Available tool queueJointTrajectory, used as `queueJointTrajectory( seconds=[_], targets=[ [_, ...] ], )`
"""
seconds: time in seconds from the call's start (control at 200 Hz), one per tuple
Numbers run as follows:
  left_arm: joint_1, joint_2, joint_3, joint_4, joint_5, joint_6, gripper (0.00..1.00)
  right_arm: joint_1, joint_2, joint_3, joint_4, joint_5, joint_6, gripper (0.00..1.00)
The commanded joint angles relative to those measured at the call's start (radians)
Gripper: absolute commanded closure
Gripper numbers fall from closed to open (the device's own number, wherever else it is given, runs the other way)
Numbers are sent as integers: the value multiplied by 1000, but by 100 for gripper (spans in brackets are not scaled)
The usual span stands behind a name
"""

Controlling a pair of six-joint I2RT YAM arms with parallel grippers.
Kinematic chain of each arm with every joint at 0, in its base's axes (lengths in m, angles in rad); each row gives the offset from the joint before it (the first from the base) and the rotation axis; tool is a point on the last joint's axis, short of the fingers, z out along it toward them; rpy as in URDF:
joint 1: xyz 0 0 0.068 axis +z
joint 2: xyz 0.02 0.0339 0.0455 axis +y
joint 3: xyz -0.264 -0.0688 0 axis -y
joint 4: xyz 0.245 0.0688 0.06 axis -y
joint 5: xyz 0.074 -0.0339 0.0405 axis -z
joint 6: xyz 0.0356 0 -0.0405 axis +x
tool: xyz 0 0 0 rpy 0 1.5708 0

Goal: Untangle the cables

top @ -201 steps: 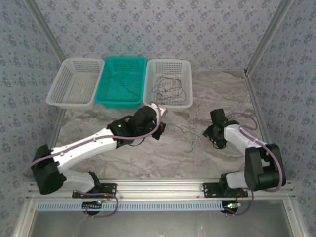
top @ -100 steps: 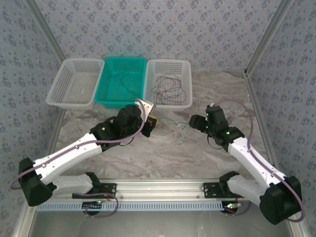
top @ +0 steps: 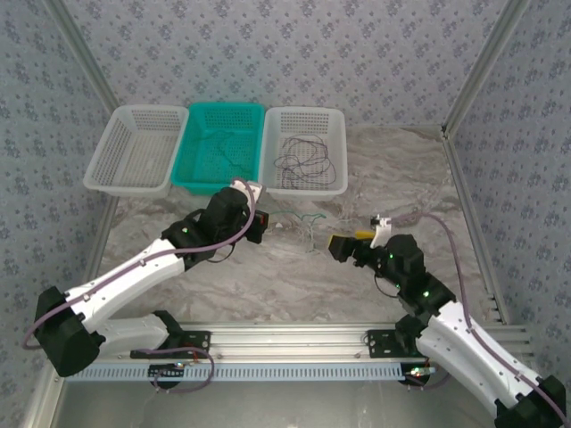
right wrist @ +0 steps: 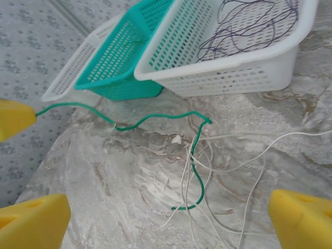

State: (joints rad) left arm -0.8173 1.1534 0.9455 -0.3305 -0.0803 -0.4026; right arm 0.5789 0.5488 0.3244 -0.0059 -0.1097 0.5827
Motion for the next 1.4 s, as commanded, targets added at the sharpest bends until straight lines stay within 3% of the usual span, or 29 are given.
queueJointTrajectory(
  seconds=[0.0,0.185,0.295,0.36,0.415,0.595,0.785,1.044,1.214,1.314,1.394],
  targets=[
    [4,3,25,42,34,-19,100,50,38,-42,125,20,-3,0],
    [3,-10,32,39,46,-28,100,158,313,40,210,135,-58,0],
    [4,-24,32,39,78,-29,100,171,496,90,283,153,-59,9],
    [7,-26,42,30,101,-30,100,176,577,96,337,213,-50,18],
    [6,-34,47,25,104,-36,100,176,626,91,364,298,-30,33],
    [62,-120,47,39,138,-74,100,144,681,67,235,577,51,61],
    [185,-220,71,-35,165,-51,100,24,588,0,156,537,78,77],
    [377,-264,89,-96,234,-28,100,-104,431,-17,-58,564,168,65],
    [402,-249,129,-84,270,-18,100,-128,327,2,-94,532,124,63],
    [402,-230,154,-47,323,-16,100,-119,249,11,4,367,3,40],
    [400,-201,176,-47,367,-20,100,-91,215,-13,212,116,-105,18]
  ],
)
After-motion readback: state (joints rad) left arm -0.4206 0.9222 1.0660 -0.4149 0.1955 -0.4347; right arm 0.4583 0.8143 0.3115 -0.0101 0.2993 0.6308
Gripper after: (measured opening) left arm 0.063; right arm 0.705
